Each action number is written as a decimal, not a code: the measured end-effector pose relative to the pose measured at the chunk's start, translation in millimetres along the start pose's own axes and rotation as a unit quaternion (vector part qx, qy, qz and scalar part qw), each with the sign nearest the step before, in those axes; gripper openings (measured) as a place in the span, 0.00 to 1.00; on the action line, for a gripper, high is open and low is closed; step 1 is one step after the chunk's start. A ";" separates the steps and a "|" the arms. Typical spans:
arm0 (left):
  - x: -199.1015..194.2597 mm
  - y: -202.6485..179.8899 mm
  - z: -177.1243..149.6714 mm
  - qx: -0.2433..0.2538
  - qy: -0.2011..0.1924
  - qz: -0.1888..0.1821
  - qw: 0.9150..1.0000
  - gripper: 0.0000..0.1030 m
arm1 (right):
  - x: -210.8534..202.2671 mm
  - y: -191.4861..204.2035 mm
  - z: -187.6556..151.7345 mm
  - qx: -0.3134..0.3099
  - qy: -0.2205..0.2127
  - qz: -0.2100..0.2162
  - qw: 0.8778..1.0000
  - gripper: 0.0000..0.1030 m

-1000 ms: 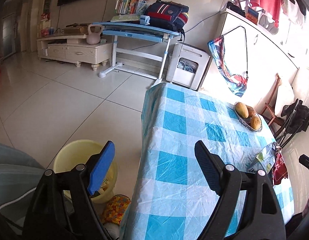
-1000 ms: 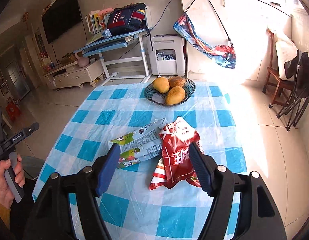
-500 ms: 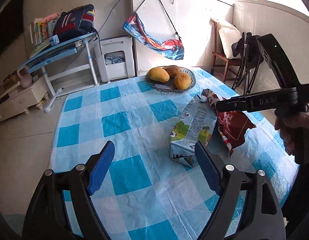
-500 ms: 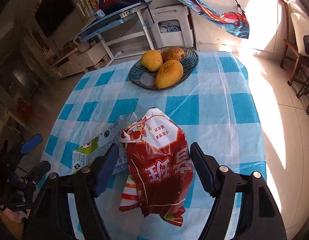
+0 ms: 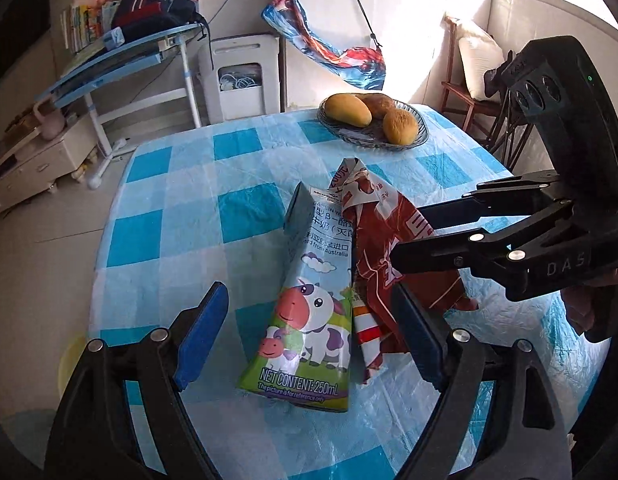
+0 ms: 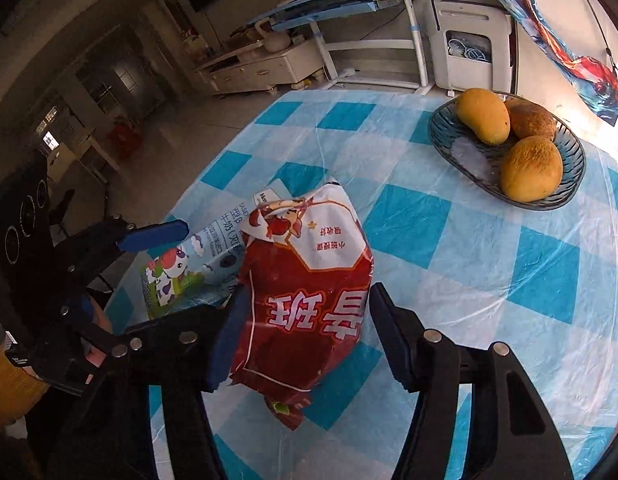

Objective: Collect trash
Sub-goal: 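Grasp the cow-print milk carton with the left tool while the right tool grasps the red snack bag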

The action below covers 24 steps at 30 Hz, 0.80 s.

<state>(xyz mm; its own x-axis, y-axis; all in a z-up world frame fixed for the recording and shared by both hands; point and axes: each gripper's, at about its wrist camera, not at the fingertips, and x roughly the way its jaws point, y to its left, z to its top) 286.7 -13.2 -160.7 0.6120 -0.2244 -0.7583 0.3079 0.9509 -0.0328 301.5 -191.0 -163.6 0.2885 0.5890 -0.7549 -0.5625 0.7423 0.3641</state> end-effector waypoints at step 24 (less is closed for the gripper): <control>-28.0 21.8 -18.3 -0.017 0.009 0.032 0.999 0.70 | -6.7 8.1 -20.0 0.110 -0.004 0.046 0.993 0.52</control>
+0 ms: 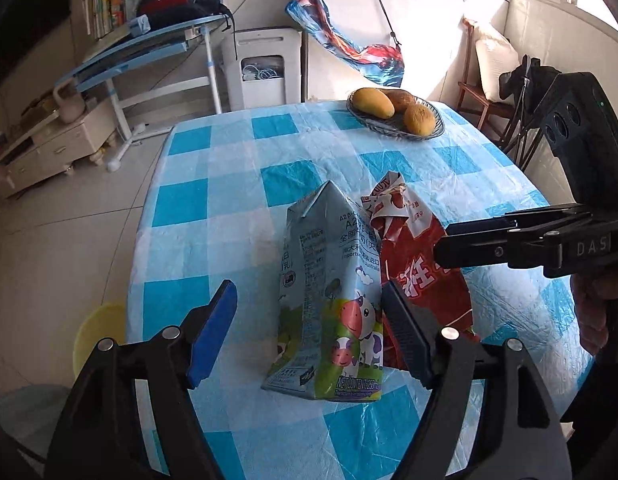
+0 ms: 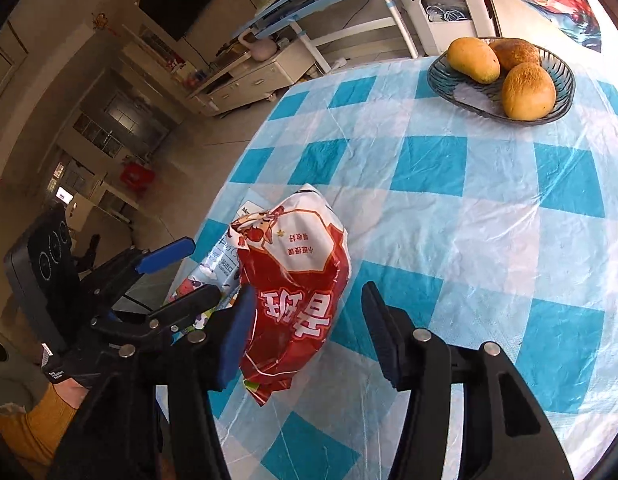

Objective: Collect trash
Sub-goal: 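Grasp the cow-print milk carton with the left tool while the right tool grasps the red snack bag, then lift the milk carton and red snack bag with both tools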

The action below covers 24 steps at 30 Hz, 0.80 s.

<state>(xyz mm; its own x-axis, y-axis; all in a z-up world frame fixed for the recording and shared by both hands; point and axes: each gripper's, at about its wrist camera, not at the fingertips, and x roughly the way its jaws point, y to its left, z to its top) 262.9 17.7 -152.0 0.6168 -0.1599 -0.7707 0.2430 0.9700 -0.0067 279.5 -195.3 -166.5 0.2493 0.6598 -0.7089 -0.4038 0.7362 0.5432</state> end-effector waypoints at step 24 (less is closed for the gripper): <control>18.5 39.8 6.2 -0.085 0.032 0.007 0.996 0.33 | 0.6 16.4 -13.4 -0.042 0.016 -0.090 0.995 0.26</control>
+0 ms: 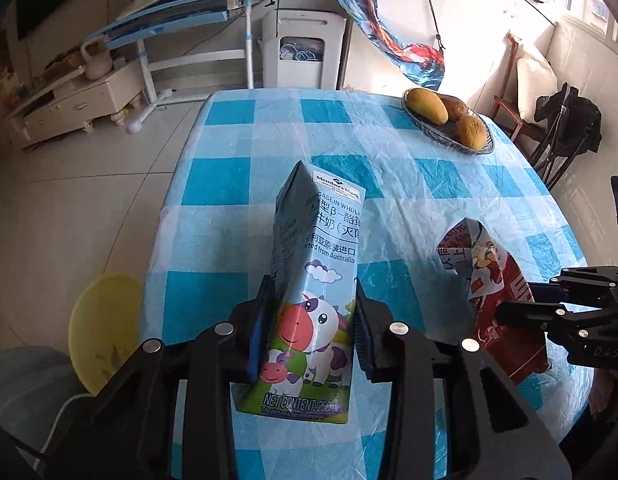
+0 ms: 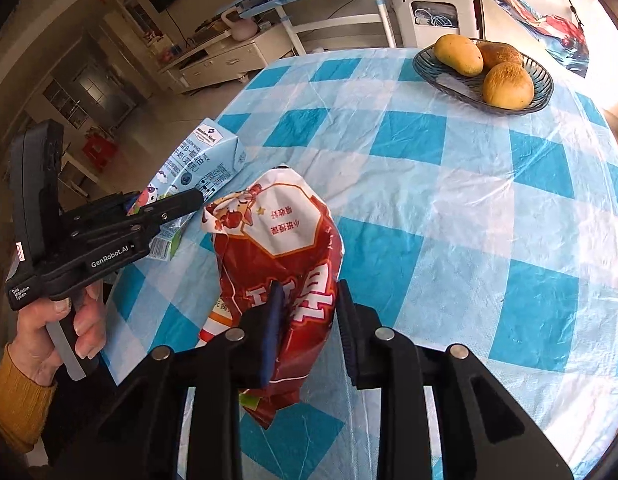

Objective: Collect trash
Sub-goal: 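Lift the milk carton and red snack bag with both tools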

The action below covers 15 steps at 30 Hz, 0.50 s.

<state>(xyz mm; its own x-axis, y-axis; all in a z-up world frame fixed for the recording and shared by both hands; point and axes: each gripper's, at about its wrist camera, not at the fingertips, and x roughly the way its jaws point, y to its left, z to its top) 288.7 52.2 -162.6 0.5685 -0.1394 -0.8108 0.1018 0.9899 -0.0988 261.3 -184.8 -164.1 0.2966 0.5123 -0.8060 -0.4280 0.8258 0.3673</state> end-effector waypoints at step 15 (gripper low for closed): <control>-4.8 7.7 -23.2 -0.006 -0.001 0.014 1.000 0.34 | 5.9 9.1 -14.1 0.004 0.007 0.007 1.000 0.28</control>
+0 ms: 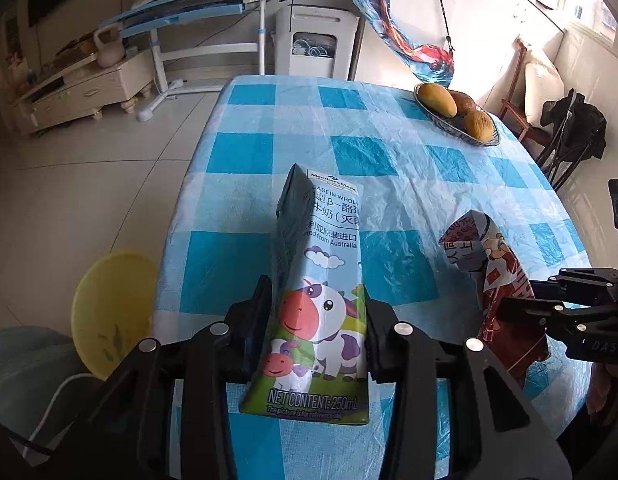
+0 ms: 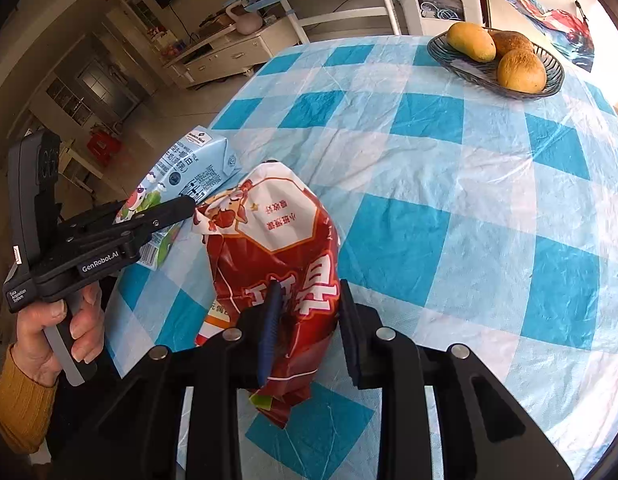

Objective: Collect trash
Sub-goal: 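Lift the milk carton and red snack bag with both tools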

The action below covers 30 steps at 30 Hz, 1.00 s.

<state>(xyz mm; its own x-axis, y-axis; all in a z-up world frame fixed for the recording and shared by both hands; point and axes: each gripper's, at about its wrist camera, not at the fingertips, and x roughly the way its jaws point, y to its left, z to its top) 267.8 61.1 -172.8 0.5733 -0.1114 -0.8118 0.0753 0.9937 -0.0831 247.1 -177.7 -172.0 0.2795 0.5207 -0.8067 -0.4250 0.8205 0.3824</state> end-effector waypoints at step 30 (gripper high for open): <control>-56.6 42.1 -6.2 -0.058 -0.098 0.005 0.993 0.32 | -27.7 8.5 -8.5 0.055 -0.107 0.040 0.992 0.17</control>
<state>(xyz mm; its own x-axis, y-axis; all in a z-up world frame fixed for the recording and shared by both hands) 233.4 109.4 -133.9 0.7228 -0.0904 -0.6851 -0.0198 0.9883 -0.1513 228.5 -187.1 -150.2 0.4298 0.6142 -0.6618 -0.3602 0.7888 0.4981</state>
